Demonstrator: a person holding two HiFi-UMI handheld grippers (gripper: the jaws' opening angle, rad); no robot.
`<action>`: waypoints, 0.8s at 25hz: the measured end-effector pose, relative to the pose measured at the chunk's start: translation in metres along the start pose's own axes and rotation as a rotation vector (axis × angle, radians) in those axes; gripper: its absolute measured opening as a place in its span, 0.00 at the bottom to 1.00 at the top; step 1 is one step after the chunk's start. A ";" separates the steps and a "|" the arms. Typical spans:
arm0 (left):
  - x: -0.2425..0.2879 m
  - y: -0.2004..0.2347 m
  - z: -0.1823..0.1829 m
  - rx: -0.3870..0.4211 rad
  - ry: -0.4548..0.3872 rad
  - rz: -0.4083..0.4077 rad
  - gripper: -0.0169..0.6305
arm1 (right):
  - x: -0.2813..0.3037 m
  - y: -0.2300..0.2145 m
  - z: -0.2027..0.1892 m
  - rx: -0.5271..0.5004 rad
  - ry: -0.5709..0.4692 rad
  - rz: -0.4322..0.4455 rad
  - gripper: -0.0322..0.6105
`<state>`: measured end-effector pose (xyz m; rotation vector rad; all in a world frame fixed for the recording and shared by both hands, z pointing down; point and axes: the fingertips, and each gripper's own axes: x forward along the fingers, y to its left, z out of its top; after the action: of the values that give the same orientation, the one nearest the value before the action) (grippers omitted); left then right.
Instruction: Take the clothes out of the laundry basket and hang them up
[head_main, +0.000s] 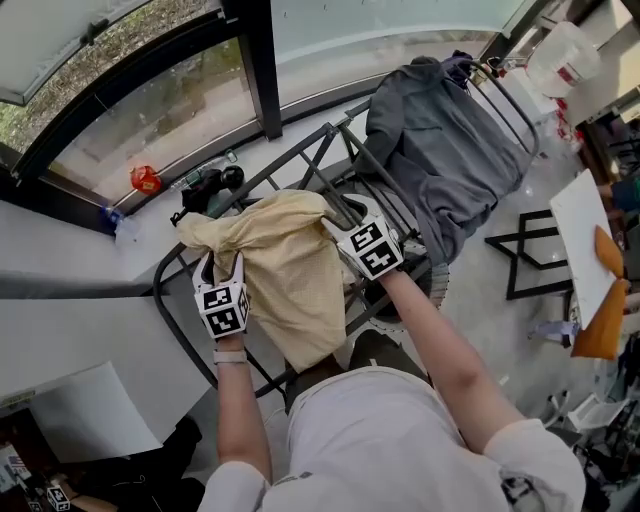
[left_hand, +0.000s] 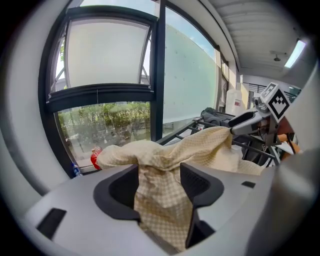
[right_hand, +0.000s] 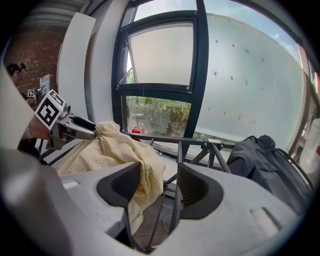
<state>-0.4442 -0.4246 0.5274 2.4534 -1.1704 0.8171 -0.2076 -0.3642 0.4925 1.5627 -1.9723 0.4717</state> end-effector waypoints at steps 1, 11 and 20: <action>-0.006 -0.004 -0.001 0.001 0.000 0.005 0.41 | -0.007 0.001 -0.002 0.003 -0.011 0.007 0.39; -0.100 -0.103 0.029 0.002 -0.184 -0.047 0.41 | -0.128 0.022 -0.030 0.085 -0.192 0.058 0.39; -0.179 -0.249 0.059 0.063 -0.352 -0.261 0.41 | -0.282 0.011 -0.062 0.170 -0.413 0.023 0.39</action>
<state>-0.3185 -0.1892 0.3654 2.8031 -0.9077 0.3620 -0.1622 -0.1098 0.3639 1.8639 -2.3070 0.3528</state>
